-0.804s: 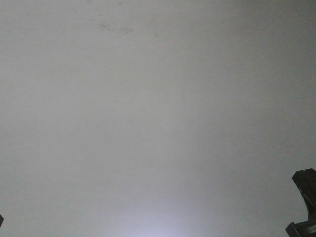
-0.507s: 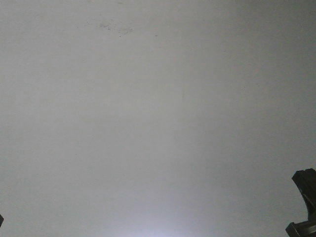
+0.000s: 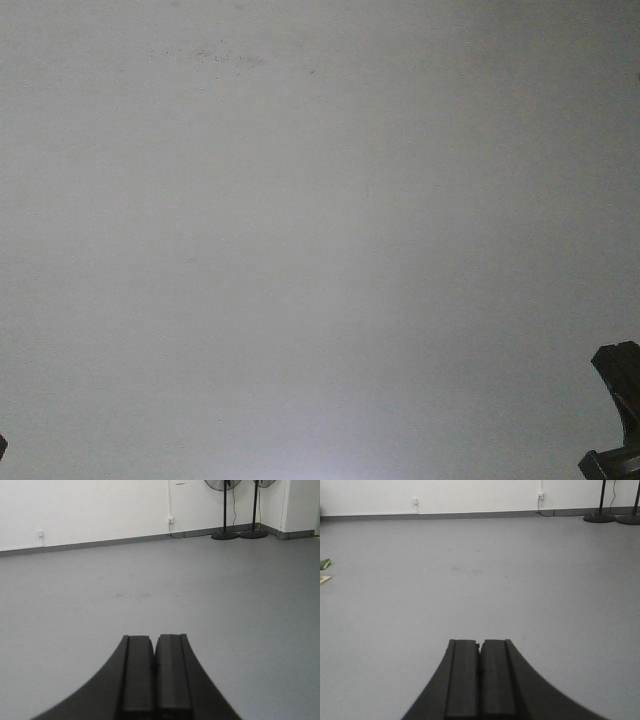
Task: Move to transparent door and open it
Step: 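Drive the base forward across the grey floor toward the wall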
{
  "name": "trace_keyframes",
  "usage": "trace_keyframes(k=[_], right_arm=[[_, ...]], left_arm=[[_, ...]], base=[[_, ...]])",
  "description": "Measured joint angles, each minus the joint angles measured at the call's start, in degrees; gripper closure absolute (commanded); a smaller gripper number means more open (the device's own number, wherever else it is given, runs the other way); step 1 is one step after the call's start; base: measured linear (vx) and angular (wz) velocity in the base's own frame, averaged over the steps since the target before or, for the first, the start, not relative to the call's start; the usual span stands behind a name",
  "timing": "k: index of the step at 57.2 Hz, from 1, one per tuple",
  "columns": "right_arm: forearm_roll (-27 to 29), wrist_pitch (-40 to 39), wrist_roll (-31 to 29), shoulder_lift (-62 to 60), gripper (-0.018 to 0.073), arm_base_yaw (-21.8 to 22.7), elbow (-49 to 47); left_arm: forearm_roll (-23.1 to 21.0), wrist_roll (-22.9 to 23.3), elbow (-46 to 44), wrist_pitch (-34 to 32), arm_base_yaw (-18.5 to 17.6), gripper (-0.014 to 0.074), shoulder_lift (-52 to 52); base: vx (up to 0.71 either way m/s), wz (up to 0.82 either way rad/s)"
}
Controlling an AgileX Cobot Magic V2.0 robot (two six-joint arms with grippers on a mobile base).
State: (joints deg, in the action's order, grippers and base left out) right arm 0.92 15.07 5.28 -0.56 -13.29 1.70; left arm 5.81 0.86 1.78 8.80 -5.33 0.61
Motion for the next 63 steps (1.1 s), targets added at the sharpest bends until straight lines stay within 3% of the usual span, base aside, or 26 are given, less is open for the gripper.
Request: trace_keyframes(k=[63], right_arm=[[0.0,0.0,0.0,0.0,0.0565,0.0,0.0]], left_arm=[[0.0,0.0,0.0,0.0,0.0,0.0602,0.0]], base=[[0.14,-0.07]])
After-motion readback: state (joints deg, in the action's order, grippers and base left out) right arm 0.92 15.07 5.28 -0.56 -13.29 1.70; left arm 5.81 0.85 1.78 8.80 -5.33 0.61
